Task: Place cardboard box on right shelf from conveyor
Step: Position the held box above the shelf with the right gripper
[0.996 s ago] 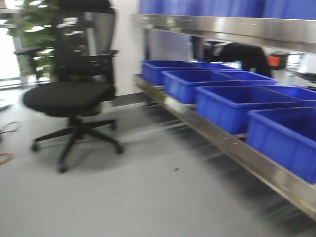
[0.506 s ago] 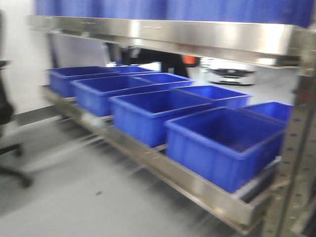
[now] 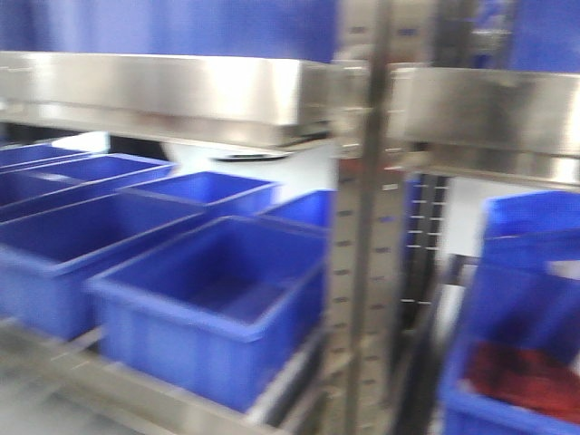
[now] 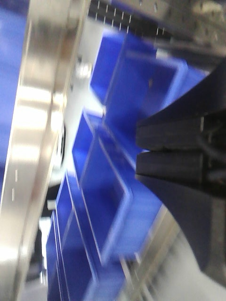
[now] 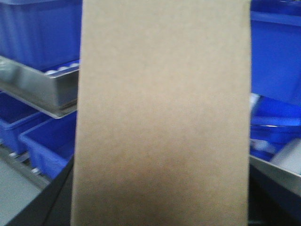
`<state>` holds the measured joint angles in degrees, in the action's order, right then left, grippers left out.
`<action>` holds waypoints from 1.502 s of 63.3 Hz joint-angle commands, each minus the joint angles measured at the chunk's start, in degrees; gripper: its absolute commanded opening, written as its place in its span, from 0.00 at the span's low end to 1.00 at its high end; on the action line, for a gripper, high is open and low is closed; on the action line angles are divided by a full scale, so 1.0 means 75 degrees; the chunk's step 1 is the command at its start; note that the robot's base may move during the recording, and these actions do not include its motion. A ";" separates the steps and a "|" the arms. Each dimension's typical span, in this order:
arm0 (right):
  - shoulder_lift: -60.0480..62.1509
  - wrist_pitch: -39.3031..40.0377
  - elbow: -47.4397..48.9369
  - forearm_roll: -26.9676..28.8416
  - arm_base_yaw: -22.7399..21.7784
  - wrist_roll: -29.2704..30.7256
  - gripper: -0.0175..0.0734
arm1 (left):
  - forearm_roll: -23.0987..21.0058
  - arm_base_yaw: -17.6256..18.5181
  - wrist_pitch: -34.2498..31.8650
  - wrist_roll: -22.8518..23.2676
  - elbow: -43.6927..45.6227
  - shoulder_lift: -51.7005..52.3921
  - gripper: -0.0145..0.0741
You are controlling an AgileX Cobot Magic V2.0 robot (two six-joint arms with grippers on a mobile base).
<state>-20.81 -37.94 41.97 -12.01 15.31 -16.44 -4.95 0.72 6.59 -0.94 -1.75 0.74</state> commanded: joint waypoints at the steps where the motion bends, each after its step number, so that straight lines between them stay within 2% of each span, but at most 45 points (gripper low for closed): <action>1: -0.0124 0.0711 0.0236 -0.0112 -0.0050 0.0083 0.42 | -0.0036 0.0001 -0.0619 0.0038 0.0021 0.0091 0.03; 95: -0.0124 0.0711 0.0236 -0.0112 -0.0050 0.0083 0.42 | -0.0036 0.0001 -0.0619 0.0038 0.0021 0.0091 0.03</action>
<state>-20.81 -37.94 41.97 -12.01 15.31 -16.44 -4.95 0.72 6.59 -0.94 -1.75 0.74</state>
